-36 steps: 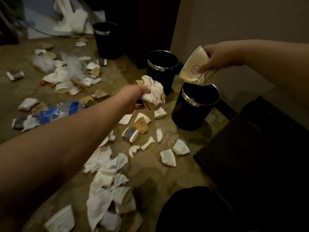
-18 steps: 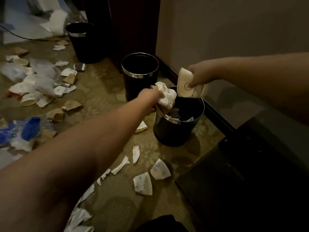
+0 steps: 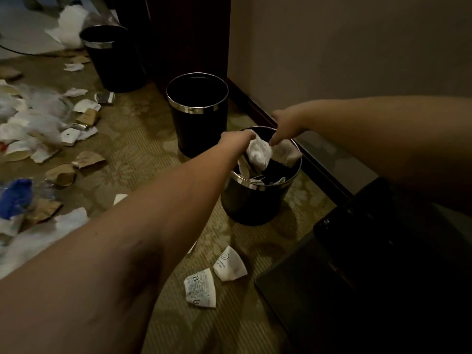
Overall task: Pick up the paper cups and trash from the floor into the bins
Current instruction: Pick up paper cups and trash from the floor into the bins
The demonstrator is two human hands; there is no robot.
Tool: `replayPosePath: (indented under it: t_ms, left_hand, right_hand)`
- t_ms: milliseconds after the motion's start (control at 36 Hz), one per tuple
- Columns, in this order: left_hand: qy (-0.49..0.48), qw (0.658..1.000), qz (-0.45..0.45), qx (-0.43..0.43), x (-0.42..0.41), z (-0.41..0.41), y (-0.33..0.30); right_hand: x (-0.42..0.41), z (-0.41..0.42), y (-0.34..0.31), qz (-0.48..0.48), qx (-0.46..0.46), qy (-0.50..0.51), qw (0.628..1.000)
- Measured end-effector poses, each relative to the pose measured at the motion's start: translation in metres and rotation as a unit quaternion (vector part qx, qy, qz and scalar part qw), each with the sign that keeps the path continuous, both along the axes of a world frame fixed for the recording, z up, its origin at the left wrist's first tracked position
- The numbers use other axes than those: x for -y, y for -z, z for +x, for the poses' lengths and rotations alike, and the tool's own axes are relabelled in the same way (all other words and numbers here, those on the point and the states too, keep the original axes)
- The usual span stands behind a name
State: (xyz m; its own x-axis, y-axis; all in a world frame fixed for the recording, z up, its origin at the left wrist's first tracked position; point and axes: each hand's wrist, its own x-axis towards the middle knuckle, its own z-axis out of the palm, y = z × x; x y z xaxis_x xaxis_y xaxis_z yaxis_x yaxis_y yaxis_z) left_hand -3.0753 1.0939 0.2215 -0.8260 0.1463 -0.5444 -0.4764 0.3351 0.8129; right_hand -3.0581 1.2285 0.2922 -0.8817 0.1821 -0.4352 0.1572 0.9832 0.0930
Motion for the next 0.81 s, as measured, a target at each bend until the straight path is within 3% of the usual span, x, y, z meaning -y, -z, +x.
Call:
replayPosePath:
  t_ms: [139,417,611,806]
  left_hand:
    - [0.000,0.999,0.019,-0.027,0.032,0.001,0.012]
    - [0.022,0.991,-0.027,-0.127,0.130,0.033,-0.031]
    - [0.102,0.957,-0.163,-0.216,0.245,0.093,-0.041]
    - [0.135,0.923,-0.311,-0.184,0.377,0.179,-0.019]
  right_hand:
    - [0.015,0.005,-0.011,-0.005,-0.013,-0.001,1.000]
    - [0.083,0.033,-0.036,0.023,-0.035,-0.078,0.996]
    - [0.177,0.066,-0.027,-0.022,-0.072,-0.169,0.983]
    - [0.305,0.121,0.024,-0.027,-0.055,-0.304,0.951]
